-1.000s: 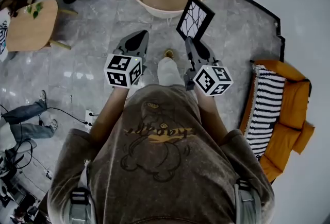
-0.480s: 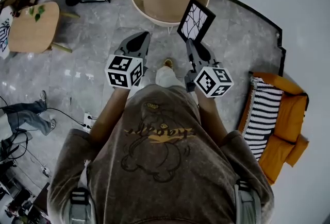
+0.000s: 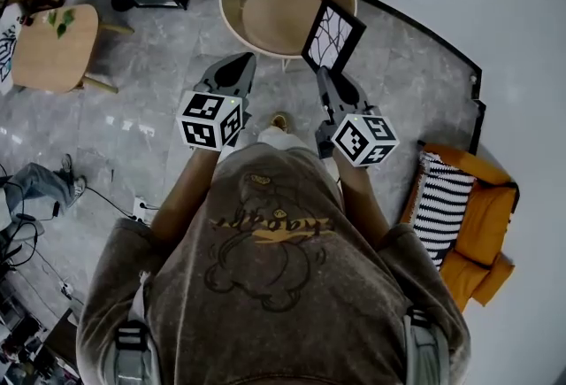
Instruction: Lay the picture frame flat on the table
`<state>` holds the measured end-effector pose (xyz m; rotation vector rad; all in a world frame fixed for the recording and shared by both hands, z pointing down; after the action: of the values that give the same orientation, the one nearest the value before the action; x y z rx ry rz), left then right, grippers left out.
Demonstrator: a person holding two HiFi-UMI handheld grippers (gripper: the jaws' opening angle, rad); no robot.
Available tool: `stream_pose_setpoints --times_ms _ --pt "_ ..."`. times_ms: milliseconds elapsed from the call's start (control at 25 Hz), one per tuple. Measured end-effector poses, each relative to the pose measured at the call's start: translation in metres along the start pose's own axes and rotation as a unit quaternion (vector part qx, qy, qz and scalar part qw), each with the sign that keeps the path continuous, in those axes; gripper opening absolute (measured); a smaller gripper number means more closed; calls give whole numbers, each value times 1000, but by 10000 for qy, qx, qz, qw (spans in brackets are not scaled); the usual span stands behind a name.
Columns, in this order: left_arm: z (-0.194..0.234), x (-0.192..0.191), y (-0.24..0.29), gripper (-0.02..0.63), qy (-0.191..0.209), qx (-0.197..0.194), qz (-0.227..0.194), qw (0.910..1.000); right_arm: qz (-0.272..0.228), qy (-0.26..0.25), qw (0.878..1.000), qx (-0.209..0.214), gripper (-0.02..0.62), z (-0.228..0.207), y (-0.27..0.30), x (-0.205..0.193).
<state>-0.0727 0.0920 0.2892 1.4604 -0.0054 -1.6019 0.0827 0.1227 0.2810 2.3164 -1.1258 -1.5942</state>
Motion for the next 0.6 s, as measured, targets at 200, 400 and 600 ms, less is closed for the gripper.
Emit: stream_pose_setpoints --times_ms 200,400,600 --pt "5 1 20 17 -85 101 -35 9999 98 -58 9999 117 71 -18 13 2" --pt "3 -2 33 17 -152 205 -69 9997 193 -138 9993 281 71 -29 18 -2" --pt "3 3 47 17 -138 248 -70 9996 273 -138 9989 351 71 -44 27 -1"
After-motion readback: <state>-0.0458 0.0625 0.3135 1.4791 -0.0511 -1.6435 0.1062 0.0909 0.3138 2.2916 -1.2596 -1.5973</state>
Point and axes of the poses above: the fingertips, and each gripper's own axes: y forward along the fingers, z to its left, x out of its top, the point moved 1 cm from there along -y, backward along the fingers, and after that the axes turned 15 degrees about z, right-handed, at the moved point
